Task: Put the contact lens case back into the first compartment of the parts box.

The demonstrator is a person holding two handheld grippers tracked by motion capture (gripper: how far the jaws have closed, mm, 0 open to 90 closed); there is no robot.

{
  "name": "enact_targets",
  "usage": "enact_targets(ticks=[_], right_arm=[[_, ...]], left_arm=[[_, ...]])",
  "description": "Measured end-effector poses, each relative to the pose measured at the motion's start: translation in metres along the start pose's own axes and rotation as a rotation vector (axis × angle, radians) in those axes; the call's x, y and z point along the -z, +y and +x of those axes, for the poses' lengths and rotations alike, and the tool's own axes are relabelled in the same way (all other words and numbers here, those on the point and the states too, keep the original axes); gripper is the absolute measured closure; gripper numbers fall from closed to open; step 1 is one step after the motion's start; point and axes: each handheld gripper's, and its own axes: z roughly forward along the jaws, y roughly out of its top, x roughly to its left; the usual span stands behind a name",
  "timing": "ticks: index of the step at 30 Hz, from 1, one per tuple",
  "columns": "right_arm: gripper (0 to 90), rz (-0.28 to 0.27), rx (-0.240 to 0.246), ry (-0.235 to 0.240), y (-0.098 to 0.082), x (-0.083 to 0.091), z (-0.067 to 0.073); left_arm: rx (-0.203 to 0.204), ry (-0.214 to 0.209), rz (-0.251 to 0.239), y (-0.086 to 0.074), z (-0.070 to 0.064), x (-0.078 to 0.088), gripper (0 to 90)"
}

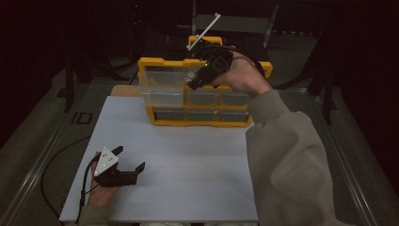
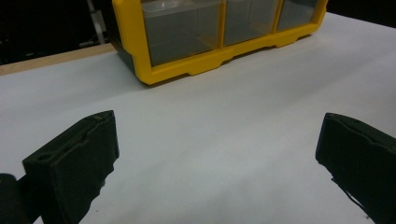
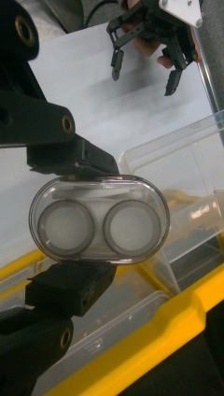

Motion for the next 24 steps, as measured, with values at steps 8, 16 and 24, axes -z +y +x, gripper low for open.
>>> enact_targets(ticks=[8,16,24], right_arm=[[49.2,-0.012,-0.008,0.002,0.007,-0.002,0.002],[49.2,-0.021,-0.016,0.003,0.012,-0.005,0.003],[49.2,-0.036,-0.034,0.003,0.014,-0.008,0.002]], left_arm=[[0.002,0.001,0.000,0.000,0.001,0.001,0.1],[0.005,0.002,-0.003,0.000,0.001,0.001,0.1],[0.006,0.002,-0.003,0.000,0.001,0.001,0.1]])
